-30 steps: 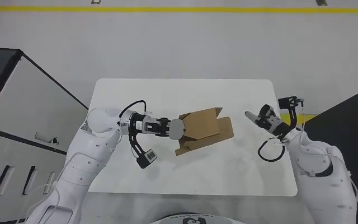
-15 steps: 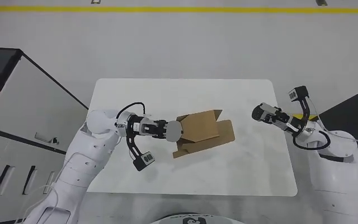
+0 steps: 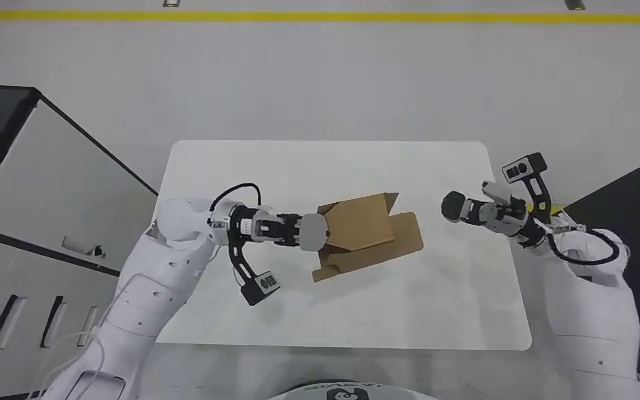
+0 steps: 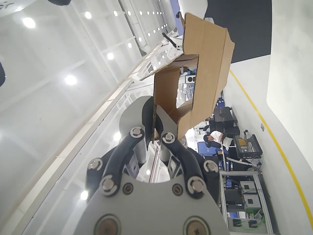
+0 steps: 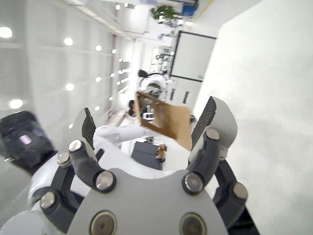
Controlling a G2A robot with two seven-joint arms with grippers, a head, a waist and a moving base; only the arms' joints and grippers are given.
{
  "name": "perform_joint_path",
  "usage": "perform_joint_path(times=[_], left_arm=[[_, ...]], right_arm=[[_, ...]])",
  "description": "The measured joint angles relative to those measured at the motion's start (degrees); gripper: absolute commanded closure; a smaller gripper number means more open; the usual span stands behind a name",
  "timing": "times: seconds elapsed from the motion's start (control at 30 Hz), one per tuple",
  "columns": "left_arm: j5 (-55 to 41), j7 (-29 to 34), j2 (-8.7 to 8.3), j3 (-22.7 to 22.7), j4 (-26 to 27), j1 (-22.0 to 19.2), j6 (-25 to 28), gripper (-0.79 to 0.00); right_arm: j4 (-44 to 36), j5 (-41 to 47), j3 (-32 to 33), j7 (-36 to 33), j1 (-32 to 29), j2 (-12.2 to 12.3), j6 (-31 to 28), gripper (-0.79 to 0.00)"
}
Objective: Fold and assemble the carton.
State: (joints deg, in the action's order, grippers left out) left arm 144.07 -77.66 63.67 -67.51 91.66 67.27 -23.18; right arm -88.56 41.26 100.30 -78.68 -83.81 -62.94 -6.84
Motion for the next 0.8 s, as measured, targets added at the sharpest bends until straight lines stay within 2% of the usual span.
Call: perform_joint_path(times=[0.1,0.27,0.47,0.67,0.8], left_arm=[[-0.58,-0.29,-0.11,0.07,-0.22,-0.04,-0.23,0.000],[-2.16,-0.28,-0.17,0.57,-0.47,-0.02,-0.74,0.000],[-2.62,0.13,-0.23,1.29,-0.39,-0.13,-1.04,0.000],[-2.28,-0.10,-0.27,1.34,-0.34,-0.21,-0.97,0.000],[-1.88,2.01,-0.28,1.78,0.94,0.45,-0.32,0.000]], right_arm=[[0.51,5.63,-0.72,-3.69,1.00,0.04,2.18,-0.785],[0.88,7.11,-2.05,-6.36,2.39,0.26,4.41,-0.785],[0.33,6.22,-4.86,-5.25,3.00,0.18,3.72,-0.785],[0.06,5.91,-4.95,-4.87,3.02,0.18,2.88,-0.785],[-1.70,6.62,-5.96,-3.68,2.24,0.05,2.99,-0.785]])
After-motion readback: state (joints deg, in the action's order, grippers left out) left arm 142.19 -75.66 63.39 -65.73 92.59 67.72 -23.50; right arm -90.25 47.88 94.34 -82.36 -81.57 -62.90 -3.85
